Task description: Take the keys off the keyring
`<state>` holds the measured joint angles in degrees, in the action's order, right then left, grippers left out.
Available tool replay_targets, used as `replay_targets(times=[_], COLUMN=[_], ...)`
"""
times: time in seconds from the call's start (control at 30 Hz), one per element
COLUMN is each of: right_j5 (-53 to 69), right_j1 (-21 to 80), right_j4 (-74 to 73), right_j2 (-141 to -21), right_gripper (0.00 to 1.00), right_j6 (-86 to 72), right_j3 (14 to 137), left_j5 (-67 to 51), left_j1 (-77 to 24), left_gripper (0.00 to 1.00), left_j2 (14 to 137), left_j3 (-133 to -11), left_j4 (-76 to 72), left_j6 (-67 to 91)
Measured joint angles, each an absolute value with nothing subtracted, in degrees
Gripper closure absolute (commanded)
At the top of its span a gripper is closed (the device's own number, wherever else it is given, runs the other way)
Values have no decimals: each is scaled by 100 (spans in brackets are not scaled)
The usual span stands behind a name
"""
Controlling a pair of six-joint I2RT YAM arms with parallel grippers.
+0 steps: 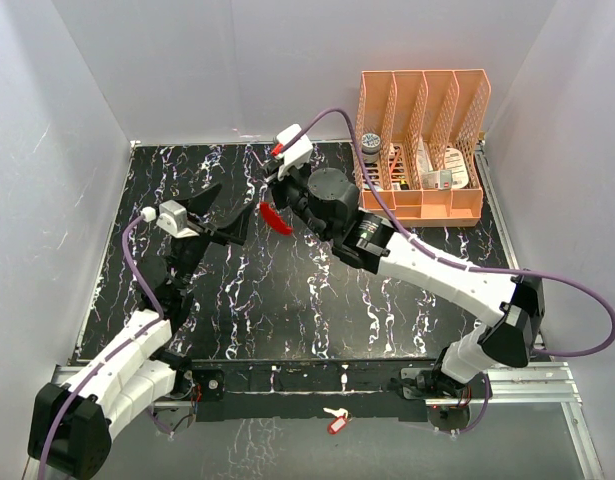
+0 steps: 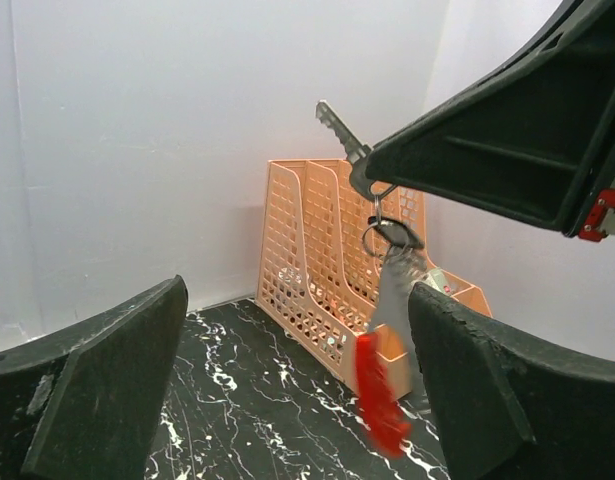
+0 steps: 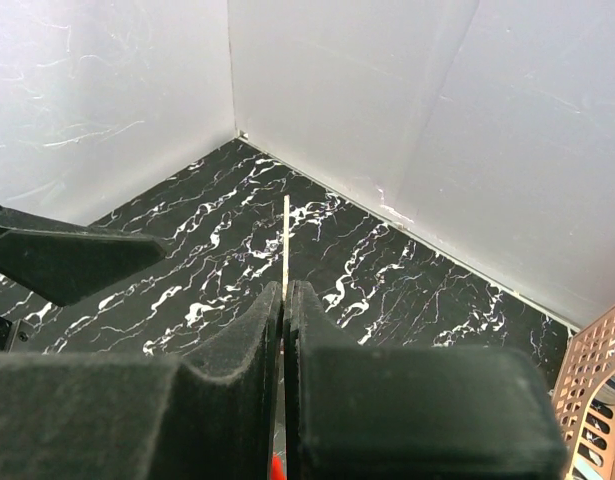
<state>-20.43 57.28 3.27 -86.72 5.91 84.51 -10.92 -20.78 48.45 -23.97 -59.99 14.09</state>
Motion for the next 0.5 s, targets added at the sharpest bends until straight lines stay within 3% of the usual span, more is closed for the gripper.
replay_targets(times=[0.2, 0.5], right_j5=[-2018, -1951], right_j1=[5732, 5763], right_j4=[353, 364], right_j2=[-8549, -8429], right_gripper=[100, 100], right_j6=[585, 563], right_j3=[8357, 8261], left_j5=[-1199, -1435], left_j1=[-2078, -2078], left_gripper=[39, 42], left_j2=[5028, 5437], left_j3=[-2486, -2812], left_j4=[-6031, -6261], left_j6=[1345, 1337])
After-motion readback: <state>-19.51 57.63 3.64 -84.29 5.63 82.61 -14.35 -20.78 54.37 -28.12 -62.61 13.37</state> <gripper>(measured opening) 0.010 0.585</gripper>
